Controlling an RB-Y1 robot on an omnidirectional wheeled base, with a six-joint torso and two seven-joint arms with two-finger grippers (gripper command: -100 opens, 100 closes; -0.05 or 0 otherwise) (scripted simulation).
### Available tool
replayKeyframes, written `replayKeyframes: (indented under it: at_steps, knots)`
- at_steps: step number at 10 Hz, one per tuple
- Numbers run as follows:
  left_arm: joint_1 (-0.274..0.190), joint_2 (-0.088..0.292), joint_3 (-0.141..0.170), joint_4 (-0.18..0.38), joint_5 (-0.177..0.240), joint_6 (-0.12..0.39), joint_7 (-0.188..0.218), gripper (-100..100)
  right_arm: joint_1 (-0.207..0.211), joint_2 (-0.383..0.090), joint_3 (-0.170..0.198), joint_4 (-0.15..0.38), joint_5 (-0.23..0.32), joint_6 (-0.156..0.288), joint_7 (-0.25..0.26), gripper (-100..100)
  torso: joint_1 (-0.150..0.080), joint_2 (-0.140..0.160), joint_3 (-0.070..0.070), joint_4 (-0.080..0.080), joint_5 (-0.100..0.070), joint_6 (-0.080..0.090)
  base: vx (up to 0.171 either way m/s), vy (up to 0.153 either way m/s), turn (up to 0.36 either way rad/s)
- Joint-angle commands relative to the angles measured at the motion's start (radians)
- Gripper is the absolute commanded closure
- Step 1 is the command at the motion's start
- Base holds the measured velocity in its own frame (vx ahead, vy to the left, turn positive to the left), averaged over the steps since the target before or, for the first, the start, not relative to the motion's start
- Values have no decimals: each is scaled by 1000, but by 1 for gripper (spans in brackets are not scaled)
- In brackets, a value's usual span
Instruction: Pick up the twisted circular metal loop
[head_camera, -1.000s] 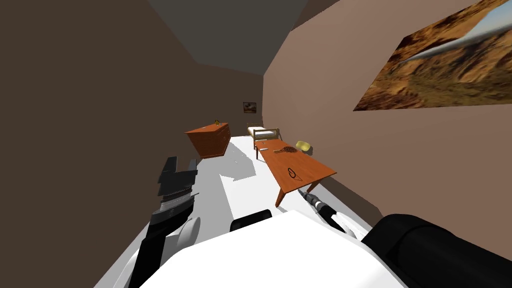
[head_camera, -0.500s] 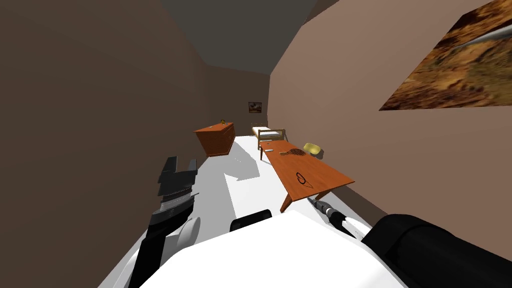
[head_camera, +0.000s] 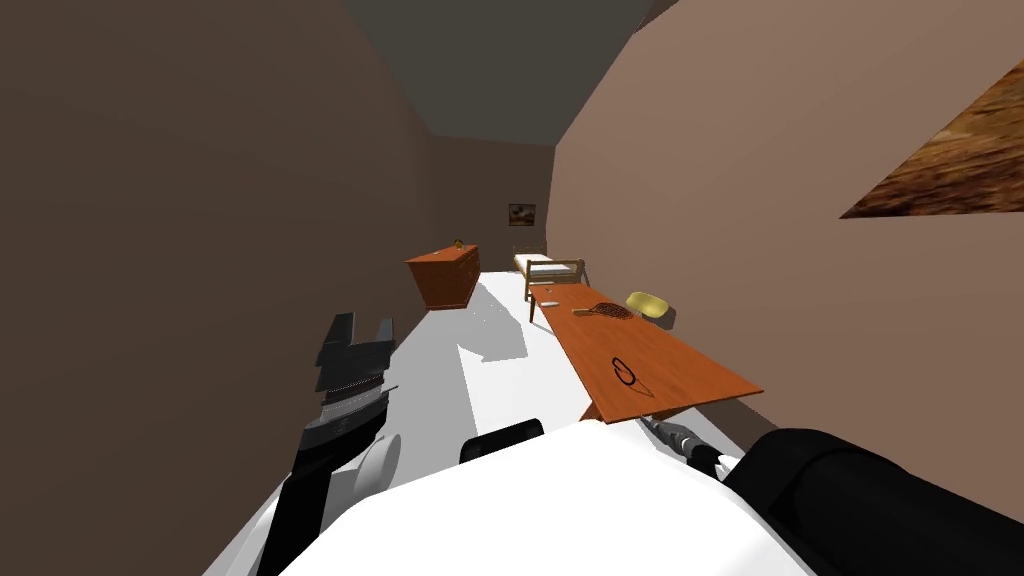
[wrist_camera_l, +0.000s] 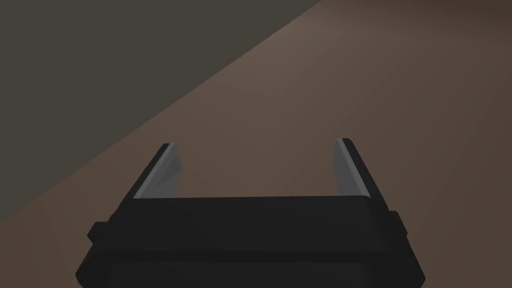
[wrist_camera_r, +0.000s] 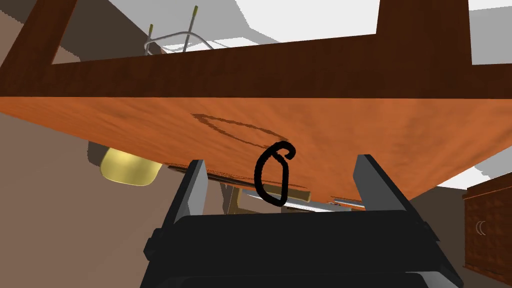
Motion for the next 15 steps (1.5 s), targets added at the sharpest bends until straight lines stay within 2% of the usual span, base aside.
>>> replayKeyframes:
  at_steps: [1,3,6,7,8,10,11,13,15]
  knots:
    - [0,0,0,0,0,0,0,0,2,-26,39,3,9,40,-20,-100,0,0,0,0,0,0,83,26,103]
    - [0,0,0,0,0,0,0,0,11,-64,60,76,70,68,-24,-100,-1,0,0,0,0,0,110,17,258]
    - [0,0,0,0,0,0,0,0,15,-80,71,117,98,80,-26,-100,-1,-1,-1,0,0,0,106,9,126]
    - [0,0,0,0,0,0,0,0,18,-95,82,149,123,90,-29,-100,-1,0,0,0,0,1,98,5,167]
    - [0,0,0,0,0,0,0,0,18,-95,82,149,123,90,-29,-100,-2,0,0,0,0,0,74,-5,101]
    - [0,0,0,0,0,0,0,0,22,-119,102,202,166,106,-32,-100,-2,1,0,0,-1,0,97,-8,209]
    - [0,0,0,0,0,0,0,0,22,-119,102,202,166,106,-32,-100,-2,-1,0,0,-1,0,93,-19,92]
    - [0,0,0,0,0,0,0,0,26,-143,125,254,209,121,-36,-100,-2,1,0,0,-1,0,101,-22,186]
    - [0,0,0,0,0,0,0,0,27,-147,129,263,217,123,-37,-100,-4,-1,-1,0,-1,1,89,-37,86]
